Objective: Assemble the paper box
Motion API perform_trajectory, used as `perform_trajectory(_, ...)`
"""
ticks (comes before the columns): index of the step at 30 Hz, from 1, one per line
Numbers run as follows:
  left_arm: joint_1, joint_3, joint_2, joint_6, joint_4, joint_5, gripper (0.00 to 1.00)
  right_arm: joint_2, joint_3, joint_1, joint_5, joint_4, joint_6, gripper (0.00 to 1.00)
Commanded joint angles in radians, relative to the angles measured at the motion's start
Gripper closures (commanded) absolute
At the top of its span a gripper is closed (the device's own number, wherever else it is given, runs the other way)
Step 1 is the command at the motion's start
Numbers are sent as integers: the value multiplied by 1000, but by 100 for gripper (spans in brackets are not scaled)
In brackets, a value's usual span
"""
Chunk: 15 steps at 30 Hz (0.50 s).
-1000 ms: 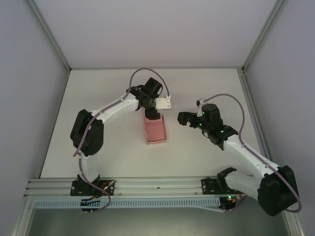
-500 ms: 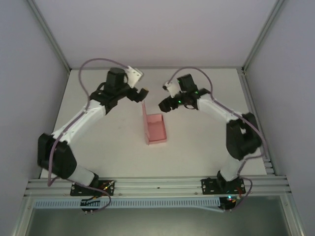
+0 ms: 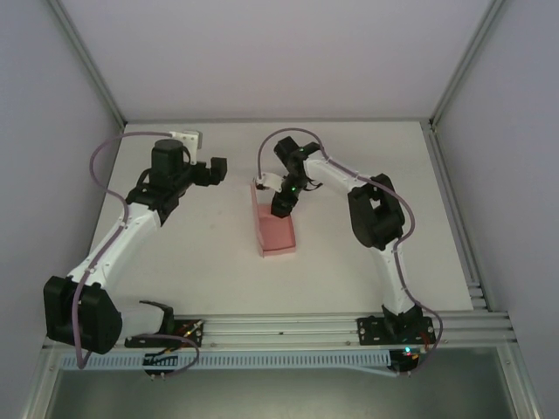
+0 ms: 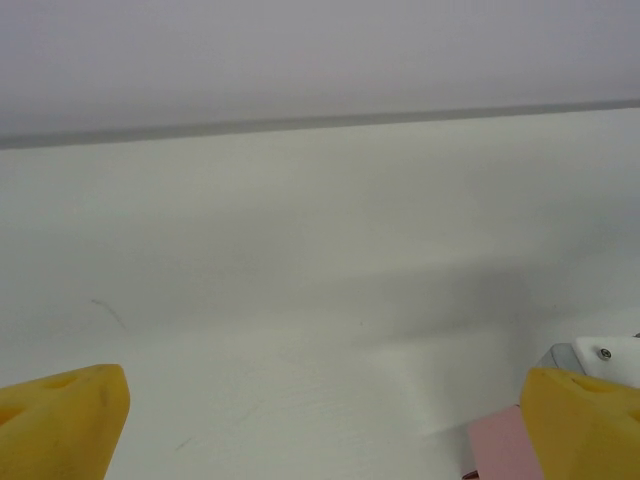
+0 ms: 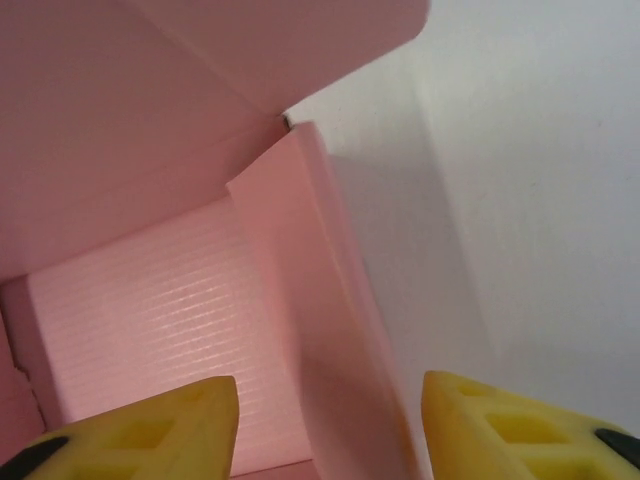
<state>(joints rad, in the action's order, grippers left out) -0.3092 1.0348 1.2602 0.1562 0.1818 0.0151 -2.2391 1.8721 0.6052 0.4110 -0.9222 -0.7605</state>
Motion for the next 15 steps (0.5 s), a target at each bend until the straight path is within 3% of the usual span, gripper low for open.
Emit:
perform_trajectory(1,7,9,5,17,9,-15,0,-22,52,4,-11,-30,-46,51)
perform_trajectory(10,7,-5,8,-9,-2,-57,0,-89,120,8,41,-120,-119,52)
perform_trajectory(15,7,-3,23,-11,1,-67,0,-119,130,8,20,-65,-101,57)
